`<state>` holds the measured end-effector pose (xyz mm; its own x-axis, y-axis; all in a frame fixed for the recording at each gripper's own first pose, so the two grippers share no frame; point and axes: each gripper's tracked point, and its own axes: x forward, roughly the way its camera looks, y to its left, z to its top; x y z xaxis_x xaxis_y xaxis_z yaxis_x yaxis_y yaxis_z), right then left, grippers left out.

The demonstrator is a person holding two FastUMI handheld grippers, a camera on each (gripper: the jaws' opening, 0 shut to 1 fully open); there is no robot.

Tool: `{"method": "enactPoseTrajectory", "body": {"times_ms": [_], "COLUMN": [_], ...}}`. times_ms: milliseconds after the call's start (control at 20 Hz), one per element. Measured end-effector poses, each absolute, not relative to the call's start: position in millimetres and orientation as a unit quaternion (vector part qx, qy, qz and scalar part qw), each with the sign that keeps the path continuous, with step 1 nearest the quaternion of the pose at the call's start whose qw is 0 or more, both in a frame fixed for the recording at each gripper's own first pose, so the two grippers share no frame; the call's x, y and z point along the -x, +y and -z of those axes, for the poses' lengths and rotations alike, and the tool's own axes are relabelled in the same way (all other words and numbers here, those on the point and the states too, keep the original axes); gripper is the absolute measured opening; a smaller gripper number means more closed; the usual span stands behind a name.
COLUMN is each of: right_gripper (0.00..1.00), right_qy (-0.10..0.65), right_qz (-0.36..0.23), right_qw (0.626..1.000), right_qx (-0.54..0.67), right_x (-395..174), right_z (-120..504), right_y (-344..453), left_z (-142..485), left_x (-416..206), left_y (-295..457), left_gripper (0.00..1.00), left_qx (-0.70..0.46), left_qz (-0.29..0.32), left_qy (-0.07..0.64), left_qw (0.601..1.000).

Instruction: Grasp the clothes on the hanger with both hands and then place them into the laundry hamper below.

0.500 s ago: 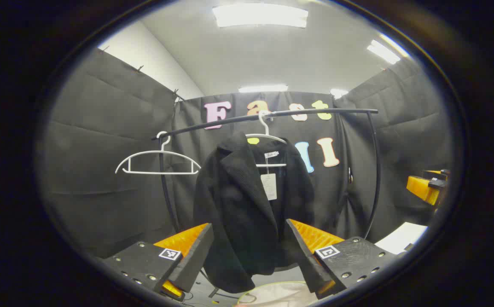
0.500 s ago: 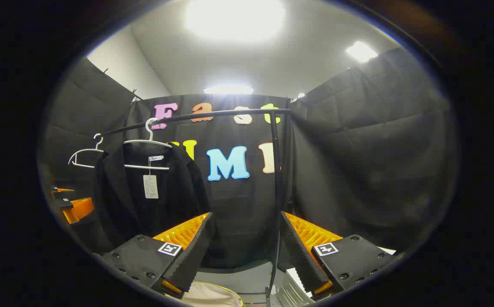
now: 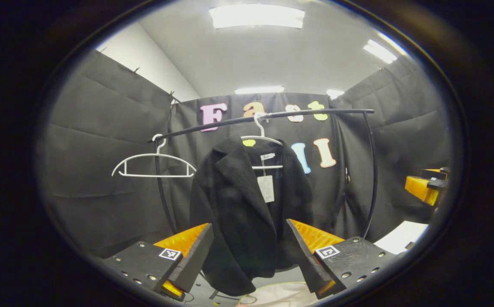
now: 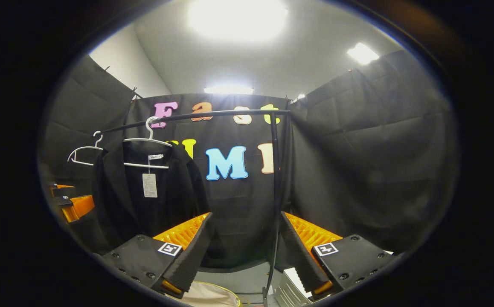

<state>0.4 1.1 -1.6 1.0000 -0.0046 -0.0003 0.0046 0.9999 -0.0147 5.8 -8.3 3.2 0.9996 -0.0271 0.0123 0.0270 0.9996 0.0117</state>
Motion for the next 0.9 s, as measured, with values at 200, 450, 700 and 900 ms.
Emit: {"method": "enactPoseTrajectory", "body": {"times_ms": [200, 450, 700, 900], "right_gripper": [0.96, 0.96, 0.96, 0.96], "right_qy": [0.0, 0.0, -0.001, -0.002], "right_qz": [0.003, 0.007, 0.004, -0.006], "right_qw": [1.0, 1.0, 1.0, 1.0], "right_qx": [0.013, 0.013, 0.017, 0.013], "right_x": [-2.3, -5.0, -7.9, -15.3], "right_z": [2.1, 1.8, 0.4, -1.9], "right_y": [3.2, 8.5, 22.5, 44.0], "left_z": [-0.8, -1.7, -0.1, 0.1], "left_x": [-8.9, -13.3, -22.3, -34.3], "left_y": [-4.9, -0.9, 2.8, 6.5], "left_gripper": [1.0, 1.0, 1.0, 1.0], "left_qx": [-0.004, -0.006, -0.006, 0.003], "left_qz": [0.015, 0.02, 0.029, 0.04], "left_qy": [-0.005, -0.008, -0.012, -0.014], "left_qw": [1.0, 1.0, 0.999, 0.999]}}
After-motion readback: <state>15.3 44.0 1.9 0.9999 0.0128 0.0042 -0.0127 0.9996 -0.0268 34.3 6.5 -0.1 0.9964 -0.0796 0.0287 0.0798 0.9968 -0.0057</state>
